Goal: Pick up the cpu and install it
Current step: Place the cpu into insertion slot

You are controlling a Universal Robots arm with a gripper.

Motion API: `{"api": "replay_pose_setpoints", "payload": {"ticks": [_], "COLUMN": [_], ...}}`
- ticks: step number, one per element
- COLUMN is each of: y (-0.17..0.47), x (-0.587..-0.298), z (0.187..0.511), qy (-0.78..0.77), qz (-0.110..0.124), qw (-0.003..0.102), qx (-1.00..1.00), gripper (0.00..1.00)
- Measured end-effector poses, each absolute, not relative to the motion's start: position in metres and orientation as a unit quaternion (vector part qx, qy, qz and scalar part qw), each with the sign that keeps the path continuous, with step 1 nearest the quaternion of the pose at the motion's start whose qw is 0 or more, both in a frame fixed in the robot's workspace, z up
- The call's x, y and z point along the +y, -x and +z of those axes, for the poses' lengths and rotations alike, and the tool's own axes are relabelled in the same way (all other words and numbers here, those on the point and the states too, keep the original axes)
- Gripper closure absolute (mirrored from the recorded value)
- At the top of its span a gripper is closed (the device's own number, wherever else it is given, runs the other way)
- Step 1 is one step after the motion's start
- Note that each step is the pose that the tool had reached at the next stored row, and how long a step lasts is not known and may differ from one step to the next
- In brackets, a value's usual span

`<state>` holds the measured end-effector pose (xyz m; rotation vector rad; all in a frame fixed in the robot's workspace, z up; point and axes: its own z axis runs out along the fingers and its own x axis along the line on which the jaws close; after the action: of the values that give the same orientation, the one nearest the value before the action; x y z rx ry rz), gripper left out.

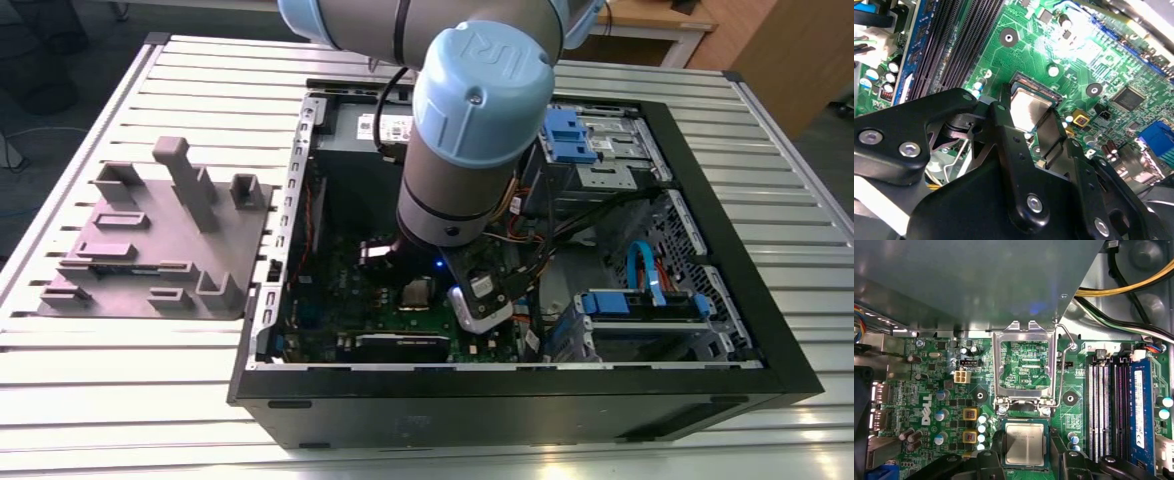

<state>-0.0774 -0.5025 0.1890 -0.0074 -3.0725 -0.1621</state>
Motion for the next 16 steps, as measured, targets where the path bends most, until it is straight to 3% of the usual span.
{"api": "replay_pose_setpoints", "payload": {"ticks": [16], "y": [0.0773], "x": [-0.5024], "z": [0.1885], "qy": [0.002], "qz": [-0.042], "qw": [0.036], "qx": [-0.998], "gripper": [0.55]}}
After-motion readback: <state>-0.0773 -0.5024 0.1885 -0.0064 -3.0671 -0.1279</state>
